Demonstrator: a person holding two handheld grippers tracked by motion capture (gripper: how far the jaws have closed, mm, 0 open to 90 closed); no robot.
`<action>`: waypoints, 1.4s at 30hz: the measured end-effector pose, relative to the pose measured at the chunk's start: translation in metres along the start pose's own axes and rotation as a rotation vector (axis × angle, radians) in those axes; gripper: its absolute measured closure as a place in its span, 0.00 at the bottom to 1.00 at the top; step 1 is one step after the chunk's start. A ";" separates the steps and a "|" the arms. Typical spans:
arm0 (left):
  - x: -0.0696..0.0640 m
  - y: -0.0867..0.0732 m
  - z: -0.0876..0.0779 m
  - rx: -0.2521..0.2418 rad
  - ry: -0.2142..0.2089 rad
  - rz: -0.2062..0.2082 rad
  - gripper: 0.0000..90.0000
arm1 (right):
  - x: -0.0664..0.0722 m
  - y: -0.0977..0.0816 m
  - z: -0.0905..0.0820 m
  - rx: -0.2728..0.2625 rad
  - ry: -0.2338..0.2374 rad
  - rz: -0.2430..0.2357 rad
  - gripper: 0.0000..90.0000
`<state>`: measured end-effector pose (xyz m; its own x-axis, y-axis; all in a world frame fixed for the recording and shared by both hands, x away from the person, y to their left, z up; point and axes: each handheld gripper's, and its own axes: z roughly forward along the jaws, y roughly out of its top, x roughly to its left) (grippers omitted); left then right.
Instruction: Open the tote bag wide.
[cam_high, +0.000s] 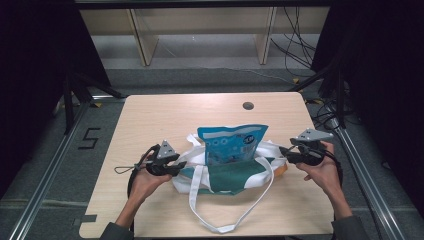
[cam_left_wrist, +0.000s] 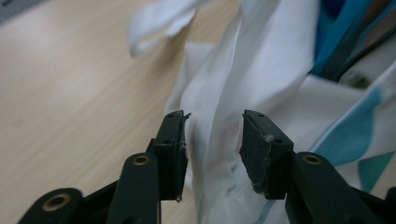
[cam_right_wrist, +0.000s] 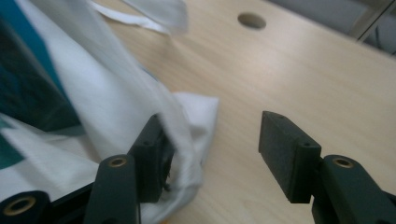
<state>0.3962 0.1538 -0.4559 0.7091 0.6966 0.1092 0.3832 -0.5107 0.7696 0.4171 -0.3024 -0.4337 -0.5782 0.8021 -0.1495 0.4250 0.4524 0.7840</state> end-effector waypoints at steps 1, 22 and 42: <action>-0.002 0.005 -0.005 -0.010 0.009 0.017 0.64 | 0.002 0.006 -0.007 -0.019 0.000 -0.015 0.50; -0.001 0.038 0.034 -0.039 -0.026 0.033 0.57 | 0.068 0.040 -0.003 -0.010 0.381 -0.142 0.48; 0.041 0.040 0.111 0.100 -0.118 -0.162 0.90 | 0.109 -0.015 -0.005 0.238 0.451 -0.397 0.92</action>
<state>0.5058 0.1059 -0.4908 0.6959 0.7125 -0.0898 0.5502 -0.4486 0.7043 0.3443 -0.2241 -0.4589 -0.9371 0.3366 -0.0918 0.2315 0.7966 0.5585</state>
